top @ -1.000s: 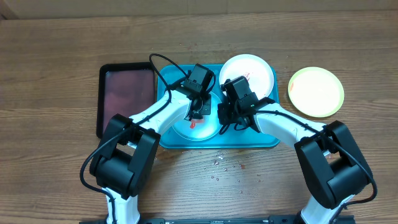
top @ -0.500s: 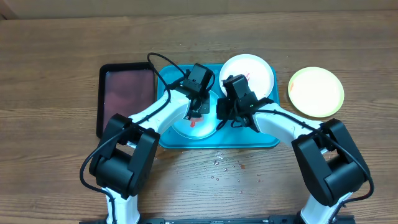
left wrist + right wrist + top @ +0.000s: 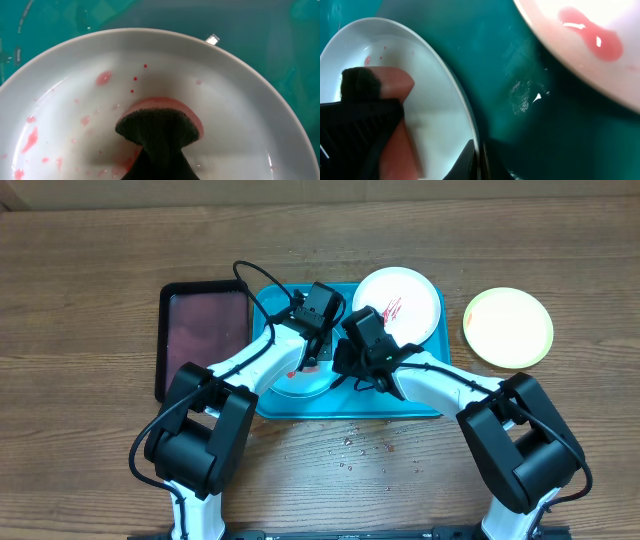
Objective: Clean dirty plates on tray and stack at the side
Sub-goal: 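Scrub the light-blue plate with the left-held sponge while right gripper holds rim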
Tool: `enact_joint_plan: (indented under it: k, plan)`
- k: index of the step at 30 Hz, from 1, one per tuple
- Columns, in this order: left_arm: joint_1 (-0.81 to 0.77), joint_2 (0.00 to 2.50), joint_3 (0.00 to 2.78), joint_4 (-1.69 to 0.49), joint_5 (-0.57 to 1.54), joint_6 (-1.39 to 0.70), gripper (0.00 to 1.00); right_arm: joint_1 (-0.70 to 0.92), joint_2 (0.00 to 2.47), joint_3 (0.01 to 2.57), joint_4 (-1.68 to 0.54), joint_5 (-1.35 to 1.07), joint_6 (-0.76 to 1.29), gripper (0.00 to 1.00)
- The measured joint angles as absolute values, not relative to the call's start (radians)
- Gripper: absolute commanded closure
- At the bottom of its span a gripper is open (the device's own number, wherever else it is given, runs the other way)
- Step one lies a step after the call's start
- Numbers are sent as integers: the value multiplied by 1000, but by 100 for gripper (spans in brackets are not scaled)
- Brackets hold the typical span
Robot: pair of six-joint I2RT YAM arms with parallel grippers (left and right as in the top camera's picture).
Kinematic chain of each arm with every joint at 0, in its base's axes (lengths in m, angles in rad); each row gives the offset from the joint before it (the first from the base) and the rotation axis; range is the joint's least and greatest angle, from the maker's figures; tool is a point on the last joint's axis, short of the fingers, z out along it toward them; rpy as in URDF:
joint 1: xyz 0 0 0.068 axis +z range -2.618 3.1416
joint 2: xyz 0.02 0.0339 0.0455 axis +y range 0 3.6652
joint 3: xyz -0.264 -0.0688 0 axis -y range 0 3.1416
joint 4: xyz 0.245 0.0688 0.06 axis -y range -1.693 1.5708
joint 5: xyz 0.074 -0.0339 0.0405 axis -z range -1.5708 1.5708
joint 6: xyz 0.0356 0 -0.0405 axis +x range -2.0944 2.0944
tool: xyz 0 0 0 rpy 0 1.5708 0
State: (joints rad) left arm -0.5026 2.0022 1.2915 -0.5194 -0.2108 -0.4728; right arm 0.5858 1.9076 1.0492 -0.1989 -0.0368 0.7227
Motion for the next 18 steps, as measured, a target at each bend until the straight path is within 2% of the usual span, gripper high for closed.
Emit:
enact_joint_plan:
  k: [18]
  plan:
    - [-432, 1998, 1265, -559, -327, -460, 96, 590, 1909, 1055, -208, -27, 767, 96]
